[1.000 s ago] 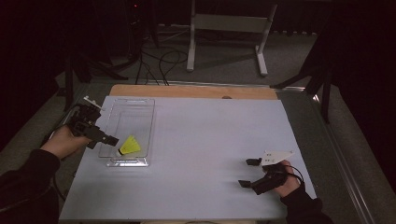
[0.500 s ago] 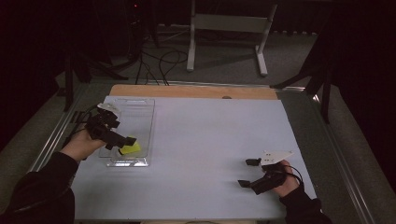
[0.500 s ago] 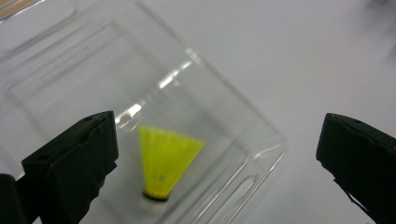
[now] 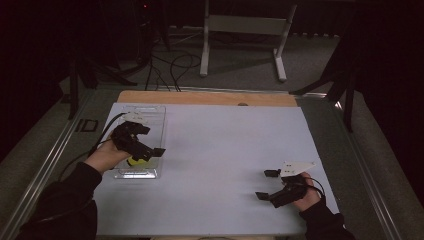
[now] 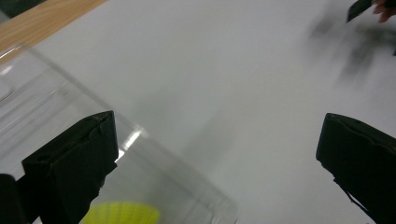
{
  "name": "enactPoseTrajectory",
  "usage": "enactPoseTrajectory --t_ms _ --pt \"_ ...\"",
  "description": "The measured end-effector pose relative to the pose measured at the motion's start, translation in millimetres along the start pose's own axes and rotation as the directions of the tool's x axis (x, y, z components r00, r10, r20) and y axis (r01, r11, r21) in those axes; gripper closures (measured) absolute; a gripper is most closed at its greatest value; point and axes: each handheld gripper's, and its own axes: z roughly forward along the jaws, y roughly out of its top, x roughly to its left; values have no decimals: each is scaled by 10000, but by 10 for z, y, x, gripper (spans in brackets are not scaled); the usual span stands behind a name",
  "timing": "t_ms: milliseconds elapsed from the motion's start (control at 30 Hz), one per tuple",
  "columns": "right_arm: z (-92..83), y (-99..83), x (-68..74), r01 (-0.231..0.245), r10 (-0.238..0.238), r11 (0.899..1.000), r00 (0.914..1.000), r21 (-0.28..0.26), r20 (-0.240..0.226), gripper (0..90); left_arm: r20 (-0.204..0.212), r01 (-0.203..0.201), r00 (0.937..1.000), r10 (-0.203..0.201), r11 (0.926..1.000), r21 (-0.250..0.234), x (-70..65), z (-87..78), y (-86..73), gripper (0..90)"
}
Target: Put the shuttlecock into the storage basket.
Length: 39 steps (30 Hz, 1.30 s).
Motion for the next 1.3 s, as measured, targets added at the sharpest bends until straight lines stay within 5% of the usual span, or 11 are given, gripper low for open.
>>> enactPoseTrajectory --t_ms 333,600,1300 --pt "-12 -23 12 52 -53 10000 9994 43 333 104 426 -669 9967 696 9959 -611 -236 228 156 0" --pt "-12 -30 23 39 -42 10000 9987 65 498 104 1021 -1116 9871 1232 9874 -1123 -409 357 258 0" --pt "-5 -46 23 -72 69 10000 9988 61 489 104 1336 -2249 9630 2342 9710 -810 -773 717 187 0"
